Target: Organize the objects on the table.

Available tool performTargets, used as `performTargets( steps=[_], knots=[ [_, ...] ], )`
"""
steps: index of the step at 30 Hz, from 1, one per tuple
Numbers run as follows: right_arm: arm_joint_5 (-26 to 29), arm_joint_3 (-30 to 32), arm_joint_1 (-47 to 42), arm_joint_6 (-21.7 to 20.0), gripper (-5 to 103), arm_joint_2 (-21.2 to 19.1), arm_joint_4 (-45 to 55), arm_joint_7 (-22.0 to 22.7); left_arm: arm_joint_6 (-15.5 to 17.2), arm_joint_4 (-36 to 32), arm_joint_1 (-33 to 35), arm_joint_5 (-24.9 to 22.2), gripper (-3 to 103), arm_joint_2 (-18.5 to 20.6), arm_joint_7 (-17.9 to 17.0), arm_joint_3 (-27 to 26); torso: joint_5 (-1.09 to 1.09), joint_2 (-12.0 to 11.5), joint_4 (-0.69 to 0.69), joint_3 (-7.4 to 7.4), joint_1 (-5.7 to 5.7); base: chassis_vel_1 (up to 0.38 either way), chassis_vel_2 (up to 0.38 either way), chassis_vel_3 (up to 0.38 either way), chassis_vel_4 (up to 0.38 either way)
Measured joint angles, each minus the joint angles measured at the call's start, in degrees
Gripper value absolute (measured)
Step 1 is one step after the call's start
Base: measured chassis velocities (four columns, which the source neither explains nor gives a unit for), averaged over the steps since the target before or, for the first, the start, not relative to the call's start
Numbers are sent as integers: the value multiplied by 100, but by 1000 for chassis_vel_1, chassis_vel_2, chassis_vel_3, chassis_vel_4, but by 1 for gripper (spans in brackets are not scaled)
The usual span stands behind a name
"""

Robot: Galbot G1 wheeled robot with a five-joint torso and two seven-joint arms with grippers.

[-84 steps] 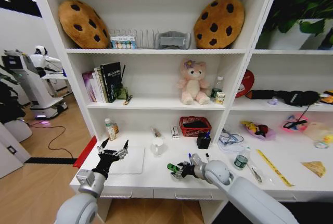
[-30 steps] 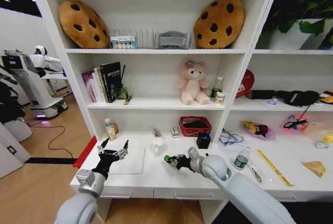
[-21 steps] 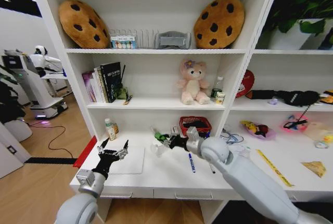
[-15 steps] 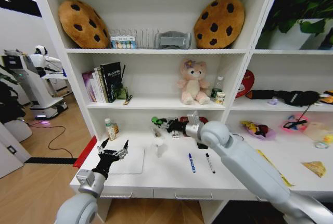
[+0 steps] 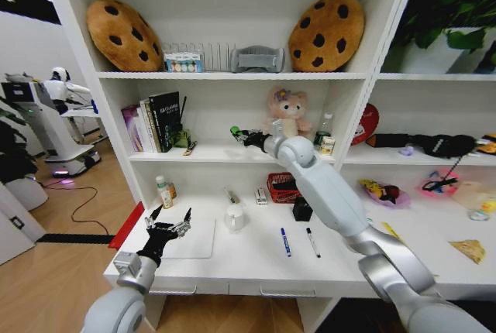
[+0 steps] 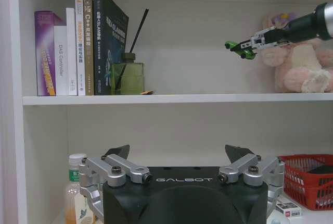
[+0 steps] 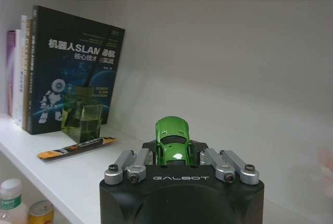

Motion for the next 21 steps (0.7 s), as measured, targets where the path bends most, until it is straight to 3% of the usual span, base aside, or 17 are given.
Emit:
performTargets(
  steps=[8,11,13,16,21],
  knots=[
    [14,54,74,-323,33,183,-357,691,0,0,0,0,100,0,0,0,1,0,-2,-1,-1,0,0,0,0],
    [202,54,38,-456,33,176,-358,876,0,0,0,0,100,0,0,0,1,0,-2,0,-1,0,0,0,0],
    [688,53,-16,-524,33,185,-307,1342,0,0,0,0,100,0,0,0,1,0,-2,-1,-1,0,0,0,0],
    [899,31,-58,-525,33,211,-300,1677,0,0,0,0,100,0,0,0,2,0,-1,-1,-1,0,0,0,0],
    [1065,-22,-93,-527,33,192,-242,1810,0,0,0,0,100,0,0,0,1,0,-1,-1,-1,0,0,0,0]
  ],
)
